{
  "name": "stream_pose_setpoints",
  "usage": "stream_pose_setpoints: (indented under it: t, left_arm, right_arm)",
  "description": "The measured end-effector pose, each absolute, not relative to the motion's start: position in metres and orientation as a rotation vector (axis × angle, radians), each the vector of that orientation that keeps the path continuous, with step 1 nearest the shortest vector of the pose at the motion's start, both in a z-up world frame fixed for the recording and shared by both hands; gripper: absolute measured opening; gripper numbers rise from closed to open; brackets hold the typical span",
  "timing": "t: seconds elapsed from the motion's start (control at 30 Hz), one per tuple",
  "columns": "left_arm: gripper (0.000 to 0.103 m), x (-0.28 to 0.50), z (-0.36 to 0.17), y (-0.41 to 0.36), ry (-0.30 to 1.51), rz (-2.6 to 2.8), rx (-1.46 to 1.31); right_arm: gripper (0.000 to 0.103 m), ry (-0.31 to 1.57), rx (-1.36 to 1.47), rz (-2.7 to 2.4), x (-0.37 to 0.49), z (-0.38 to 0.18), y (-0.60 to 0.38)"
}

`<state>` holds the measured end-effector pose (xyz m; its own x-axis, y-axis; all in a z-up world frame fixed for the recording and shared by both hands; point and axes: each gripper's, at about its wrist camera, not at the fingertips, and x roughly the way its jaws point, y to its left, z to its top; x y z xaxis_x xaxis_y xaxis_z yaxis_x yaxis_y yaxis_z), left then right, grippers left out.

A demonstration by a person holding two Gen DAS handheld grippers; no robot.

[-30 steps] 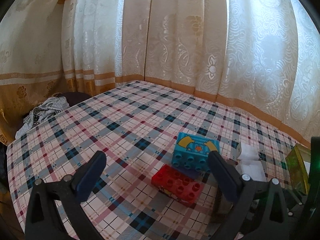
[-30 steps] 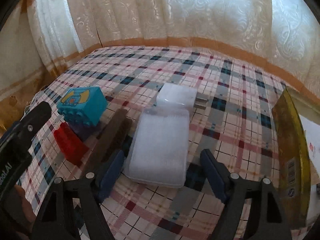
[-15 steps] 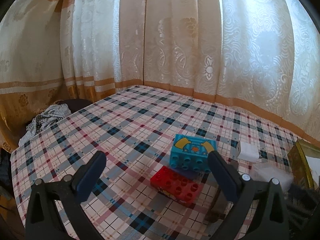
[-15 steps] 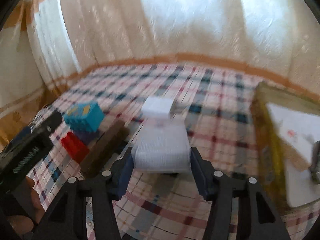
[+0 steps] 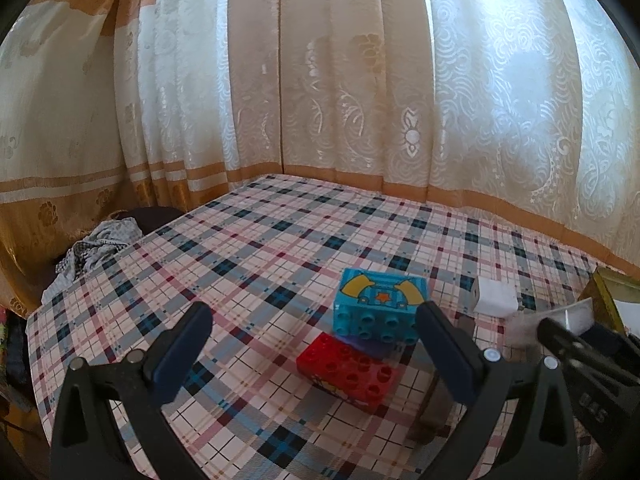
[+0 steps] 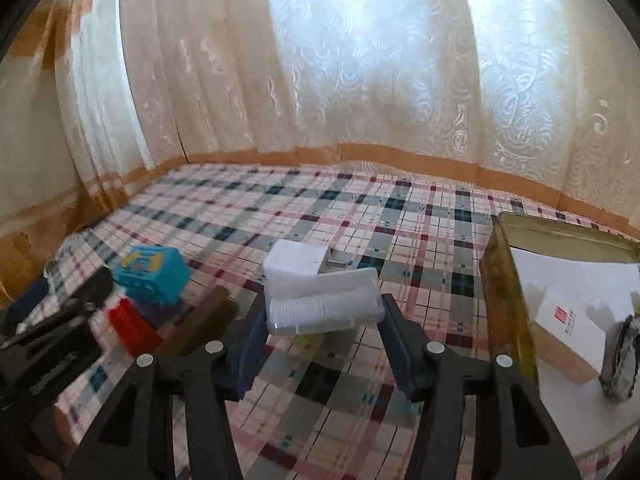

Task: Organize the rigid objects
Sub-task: 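Close the right tool on the white plastic box, then move the left tool to the brown wooden comb while the right tool lifts the box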

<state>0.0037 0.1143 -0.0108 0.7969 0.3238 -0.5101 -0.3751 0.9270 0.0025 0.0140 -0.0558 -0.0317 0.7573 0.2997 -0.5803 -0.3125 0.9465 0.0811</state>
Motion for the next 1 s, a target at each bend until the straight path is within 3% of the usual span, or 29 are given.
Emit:
stream_pose_setpoints:
  t: [0.2, 0.57, 0.8, 0.93, 1.0]
  left_arm:
    - [0.103, 0.005, -0.011, 0.112, 0.529, 0.353, -0.092]
    - [0.103, 0.008, -0.018, 0.076, 0.615, 0.153, 0.011]
    - [0.102, 0.021, -0.029, 0.044, 0.711, 0.113, 0.163]
    - [0.095, 0.025, -0.032, 0.046, 0.744, 0.125, 0.158]
    - [0.075, 0.028, -0.034, 0.051, 0.763, 0.117, 0.124]
  right_arm:
    - [0.056, 0.733, 0.103, 0.347, 0.043, -0.044, -0.067]
    - [0.056, 0.582, 0.101, 0.373, 0.004, -0.009, -0.091]
    - [0.056, 0.640, 0.094, 0.392, 0.002, -0.015, -0.100]
    - [0.056, 0.660, 0.082, 0.400, 0.000, -0.015, -0.100]
    - [0.056, 0.630, 0.027, 0.391, -0.009, -0.011, -0.098]
